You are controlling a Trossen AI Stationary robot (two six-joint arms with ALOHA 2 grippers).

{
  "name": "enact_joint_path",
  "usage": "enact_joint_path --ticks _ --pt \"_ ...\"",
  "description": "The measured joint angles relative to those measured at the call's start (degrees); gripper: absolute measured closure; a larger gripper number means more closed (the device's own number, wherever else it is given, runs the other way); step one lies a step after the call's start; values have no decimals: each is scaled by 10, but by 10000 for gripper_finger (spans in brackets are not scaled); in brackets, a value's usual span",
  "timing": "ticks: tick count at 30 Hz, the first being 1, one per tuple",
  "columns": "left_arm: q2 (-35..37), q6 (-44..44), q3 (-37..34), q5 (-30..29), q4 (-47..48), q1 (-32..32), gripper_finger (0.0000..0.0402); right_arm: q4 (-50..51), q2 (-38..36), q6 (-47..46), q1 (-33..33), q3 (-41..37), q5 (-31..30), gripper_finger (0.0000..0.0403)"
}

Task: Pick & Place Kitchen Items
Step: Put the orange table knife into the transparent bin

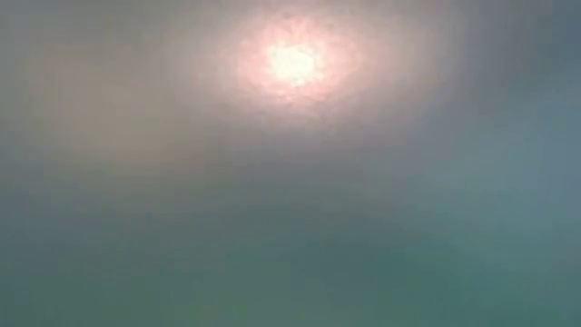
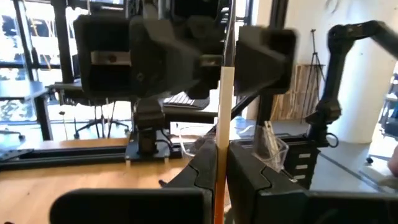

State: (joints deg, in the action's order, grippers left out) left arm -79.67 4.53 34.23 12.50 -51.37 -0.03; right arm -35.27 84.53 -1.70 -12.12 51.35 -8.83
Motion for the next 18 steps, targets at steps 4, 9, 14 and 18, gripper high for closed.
enact_joint_path --ticks 4,9,14,18 --pt "-35 -4 16 -4 -19 0 390 1 0 -3 0 0 0 194" --pt "-41 -5 17 -8 -45 0 390 8 0 -5 0 0 0 194" --pt "-37 -8 17 -5 -41 0 390 4 0 -5 -1 0 8 199" --pt "-37 -8 17 -3 -41 0 390 -2 0 -8 -1 0 14 223"
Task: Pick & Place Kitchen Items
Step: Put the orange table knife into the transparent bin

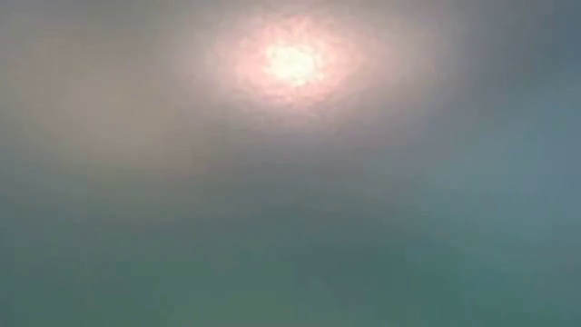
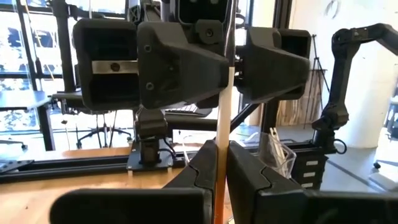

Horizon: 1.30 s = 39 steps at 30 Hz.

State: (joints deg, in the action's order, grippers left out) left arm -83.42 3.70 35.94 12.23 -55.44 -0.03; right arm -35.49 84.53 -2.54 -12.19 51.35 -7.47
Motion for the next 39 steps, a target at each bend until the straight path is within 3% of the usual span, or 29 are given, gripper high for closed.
enact_joint_path --ticks 17,21,28,34,39 --pt "0 2 -1 11 0 0 391 -6 6 -9 3 1 -7 379" --pt "0 6 -1 7 2 0 385 -5 7 -11 0 1 -36 388" --pt "5 24 -1 -7 11 -1 320 12 9 -27 0 0 -42 390" --pt "34 10 -1 -39 81 -1 273 40 1 -30 -2 0 -94 390" --pt "77 4 -1 -66 153 -1 240 119 -22 -57 -2 12 -136 390"
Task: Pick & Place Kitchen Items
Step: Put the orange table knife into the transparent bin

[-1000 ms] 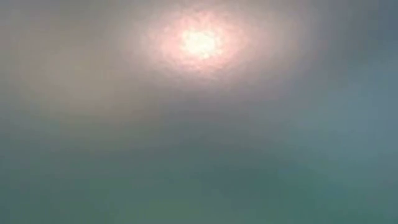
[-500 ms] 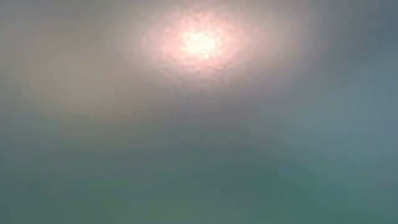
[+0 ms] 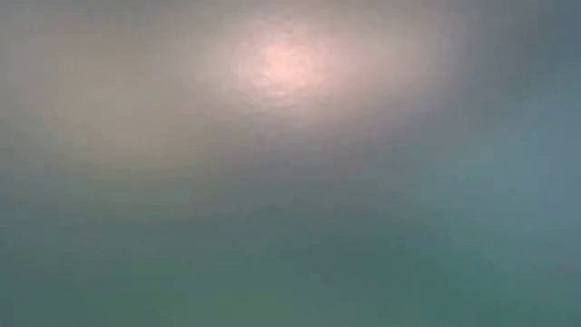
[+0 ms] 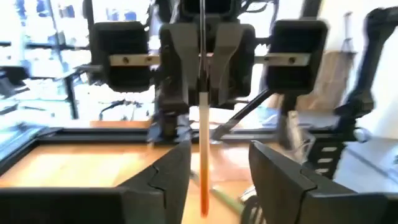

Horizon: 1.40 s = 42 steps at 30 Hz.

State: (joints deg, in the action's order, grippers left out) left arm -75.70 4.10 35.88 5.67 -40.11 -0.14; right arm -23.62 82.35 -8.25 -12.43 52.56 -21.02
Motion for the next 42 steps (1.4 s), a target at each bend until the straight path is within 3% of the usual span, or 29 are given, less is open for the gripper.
enact_joint_path --ticks 7,10,24,35,42 --pt "69 -13 0 -125 156 0 229 110 -10 -70 0 27 -19 390" --pt "93 -11 0 -152 198 0 232 162 -13 -116 0 34 -23 390" --pt "121 2 0 -150 237 0 233 537 -121 -459 -40 35 -59 390" --pt "121 -9 0 -150 237 0 233 714 -199 -725 -144 35 -52 390" --pt "121 -18 0 -152 236 0 233 781 -210 -896 -224 35 -17 390"
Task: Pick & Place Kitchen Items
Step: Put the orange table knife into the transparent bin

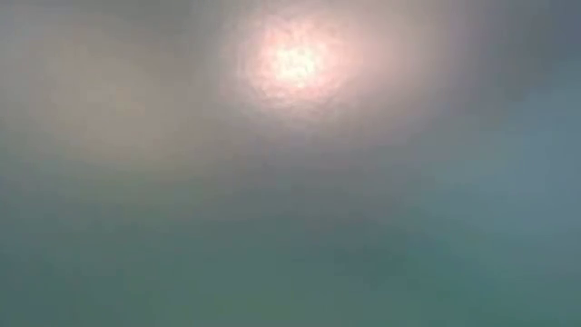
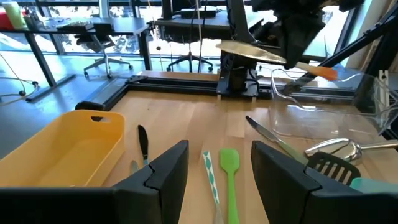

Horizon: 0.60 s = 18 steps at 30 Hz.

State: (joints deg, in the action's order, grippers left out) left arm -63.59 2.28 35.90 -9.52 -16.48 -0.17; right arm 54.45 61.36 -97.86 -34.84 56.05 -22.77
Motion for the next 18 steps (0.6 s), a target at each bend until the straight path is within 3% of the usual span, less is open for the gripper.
enact_joint_path --ticks 11,18 --pt "3 -21 0 2 -20 -30 233 65 4 -220 -123 0 19 390" --pt "3 -31 0 5 -31 -52 233 68 46 -319 -174 0 80 390"
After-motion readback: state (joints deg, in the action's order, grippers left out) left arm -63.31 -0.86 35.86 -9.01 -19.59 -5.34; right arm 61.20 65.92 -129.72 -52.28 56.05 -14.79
